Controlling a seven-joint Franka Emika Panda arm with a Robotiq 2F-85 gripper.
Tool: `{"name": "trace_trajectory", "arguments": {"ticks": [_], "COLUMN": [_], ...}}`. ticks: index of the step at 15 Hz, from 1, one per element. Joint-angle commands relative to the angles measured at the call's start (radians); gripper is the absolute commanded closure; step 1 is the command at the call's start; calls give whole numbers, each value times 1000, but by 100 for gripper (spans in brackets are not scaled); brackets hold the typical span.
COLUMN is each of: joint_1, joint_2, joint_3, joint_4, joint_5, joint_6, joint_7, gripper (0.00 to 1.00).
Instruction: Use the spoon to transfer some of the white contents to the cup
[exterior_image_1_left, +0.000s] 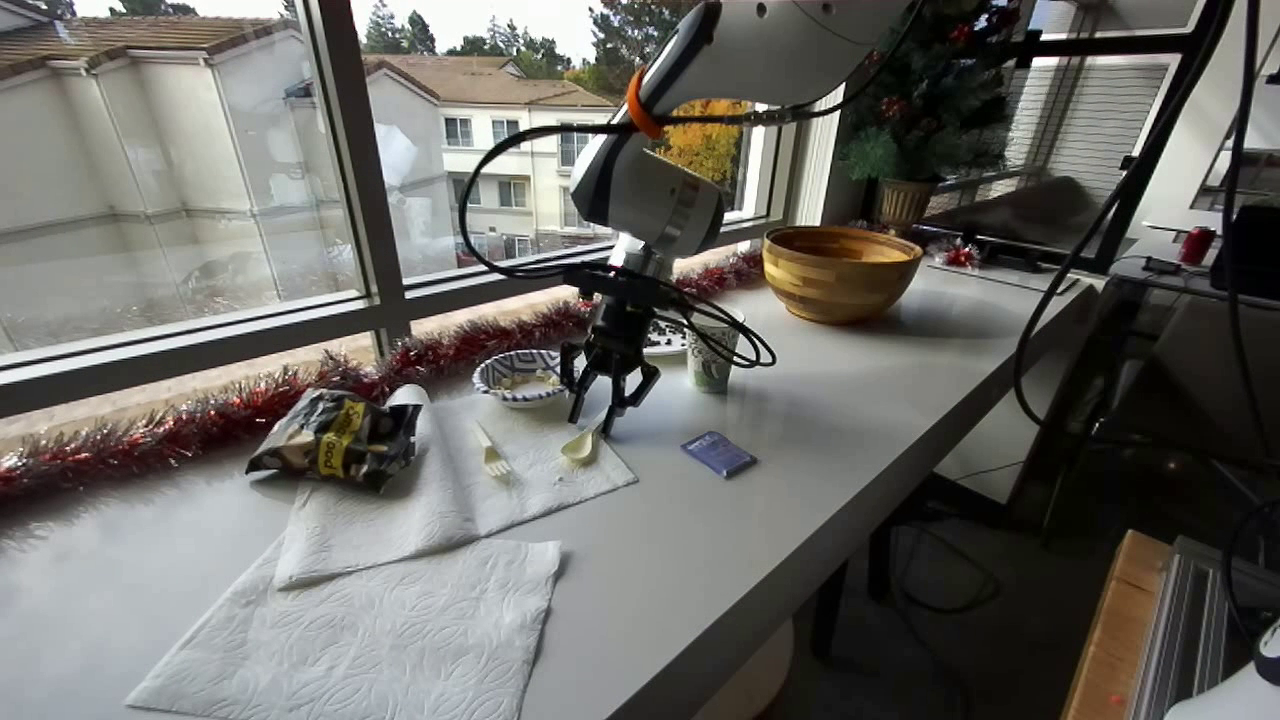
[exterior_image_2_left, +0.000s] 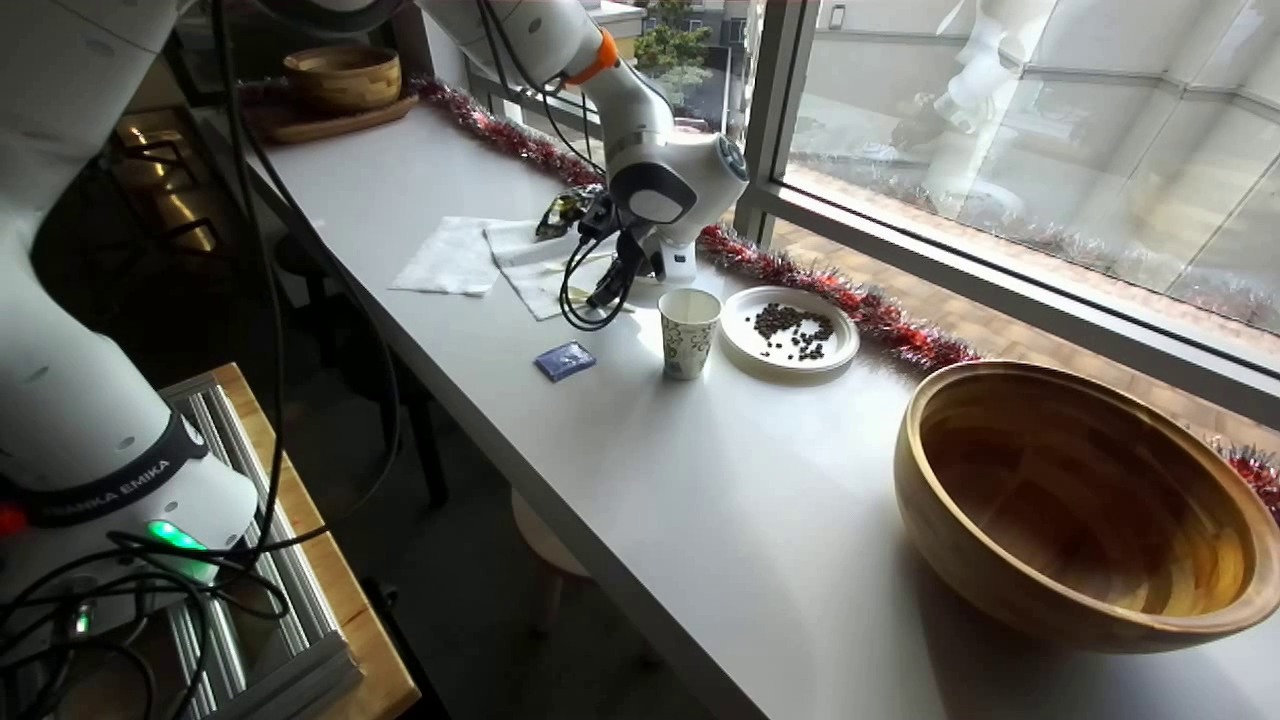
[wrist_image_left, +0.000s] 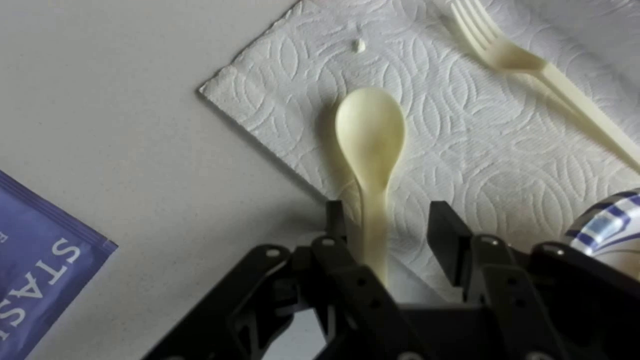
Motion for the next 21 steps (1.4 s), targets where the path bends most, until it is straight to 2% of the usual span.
{"name": "trace_trajectory", "arguments": {"ticks": [1,4,6,8,9,12,15,17,21], "joint_1": [-13,-15,-13,-13,-12,-4,16,22,34], "joint_2": [34,44,50,57,57,7,-60,-92,-120], "joint_3": [4,0,-5,-10,-12,-15,-20,-24,-23], "joint_4": [62,77,83,92,93,52,2,1,25], "joint_5": [4,-4,-11,-18,-17,2,24,8,16], "joint_6": [-44,-66,-76,-95,-98,-91,-13,-44,92], "joint_7": [7,15,18,24,26,61,132,203,267], "gripper": [64,83,89,88,96,96,96,96,96]}}
